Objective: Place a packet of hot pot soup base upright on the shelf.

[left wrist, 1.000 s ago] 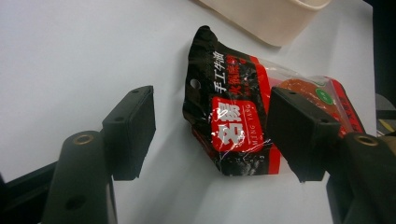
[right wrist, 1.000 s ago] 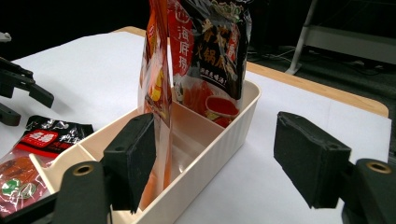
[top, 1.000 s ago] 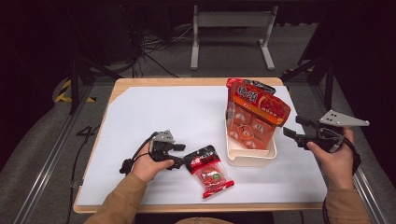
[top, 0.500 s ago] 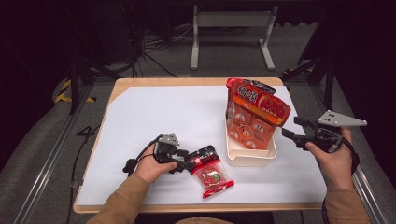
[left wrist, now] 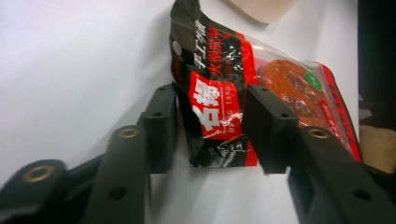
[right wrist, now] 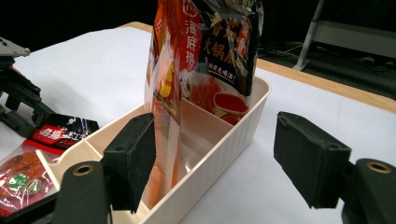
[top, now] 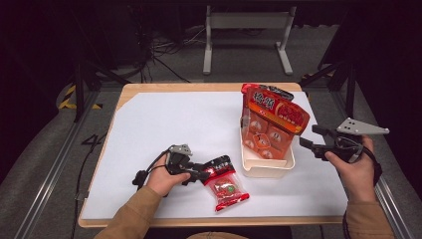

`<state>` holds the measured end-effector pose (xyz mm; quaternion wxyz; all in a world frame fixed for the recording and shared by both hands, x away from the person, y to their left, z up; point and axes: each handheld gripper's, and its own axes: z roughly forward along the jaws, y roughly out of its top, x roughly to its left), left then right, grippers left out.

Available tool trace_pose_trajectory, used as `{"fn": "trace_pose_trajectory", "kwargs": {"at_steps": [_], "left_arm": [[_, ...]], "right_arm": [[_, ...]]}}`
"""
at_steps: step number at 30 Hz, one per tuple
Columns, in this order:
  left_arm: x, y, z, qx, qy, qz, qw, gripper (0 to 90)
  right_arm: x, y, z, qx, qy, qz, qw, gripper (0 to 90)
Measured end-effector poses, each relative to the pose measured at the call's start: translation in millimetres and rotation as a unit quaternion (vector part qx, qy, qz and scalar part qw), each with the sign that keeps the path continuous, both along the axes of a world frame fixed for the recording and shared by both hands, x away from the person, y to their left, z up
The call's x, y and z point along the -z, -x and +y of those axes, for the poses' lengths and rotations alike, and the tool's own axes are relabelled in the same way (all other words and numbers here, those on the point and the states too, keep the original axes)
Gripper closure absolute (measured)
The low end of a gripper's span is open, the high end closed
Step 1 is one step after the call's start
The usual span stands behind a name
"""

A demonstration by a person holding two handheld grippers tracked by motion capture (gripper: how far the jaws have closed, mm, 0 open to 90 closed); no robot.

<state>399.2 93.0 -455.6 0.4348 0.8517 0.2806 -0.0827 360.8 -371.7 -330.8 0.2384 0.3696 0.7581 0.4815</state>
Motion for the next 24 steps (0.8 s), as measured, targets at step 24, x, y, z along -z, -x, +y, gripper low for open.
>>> {"fn": "trace_pose_trajectory", "kwargs": {"at_steps": [24], "left_arm": [[-17.0, 9.4, 2.5, -0.038, -0.01, -0.015, 0.9991, 89.7]], "right_arm": [[0.2, 0.5, -1.6, -0.001, -0.006, -0.001, 1.0, 32.9]]}}
